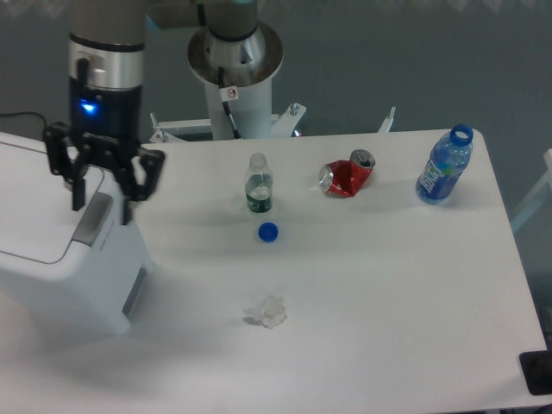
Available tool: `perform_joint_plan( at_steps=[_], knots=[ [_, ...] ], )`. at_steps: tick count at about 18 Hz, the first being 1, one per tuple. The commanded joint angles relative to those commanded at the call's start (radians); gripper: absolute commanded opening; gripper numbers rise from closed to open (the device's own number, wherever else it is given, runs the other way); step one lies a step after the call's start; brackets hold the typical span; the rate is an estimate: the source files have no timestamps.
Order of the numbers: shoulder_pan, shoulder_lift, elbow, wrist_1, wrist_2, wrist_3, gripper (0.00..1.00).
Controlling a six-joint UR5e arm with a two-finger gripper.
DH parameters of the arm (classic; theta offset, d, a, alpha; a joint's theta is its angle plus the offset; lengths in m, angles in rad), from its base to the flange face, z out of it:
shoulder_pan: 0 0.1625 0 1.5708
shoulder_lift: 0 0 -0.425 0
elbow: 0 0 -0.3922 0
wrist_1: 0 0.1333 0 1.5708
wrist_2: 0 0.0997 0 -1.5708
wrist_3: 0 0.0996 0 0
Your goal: Close the trash can
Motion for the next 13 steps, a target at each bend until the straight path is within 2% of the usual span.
perform_joint_plan(
  at_steps=[5,8,11,13],
  knots=[
    [0.15,-0.061,0.0,-0.003,0.005,0.13,1.0],
    [0.226,-0.129,0.0,-0.009,0.017,0.311,1.0],
    [0.262,-0.189,0.0,-0.011,0.086,0.497,1.0],
    [0.293,-0.247,0.015,-0.017,0.092,0.613,1.0]
  ],
)
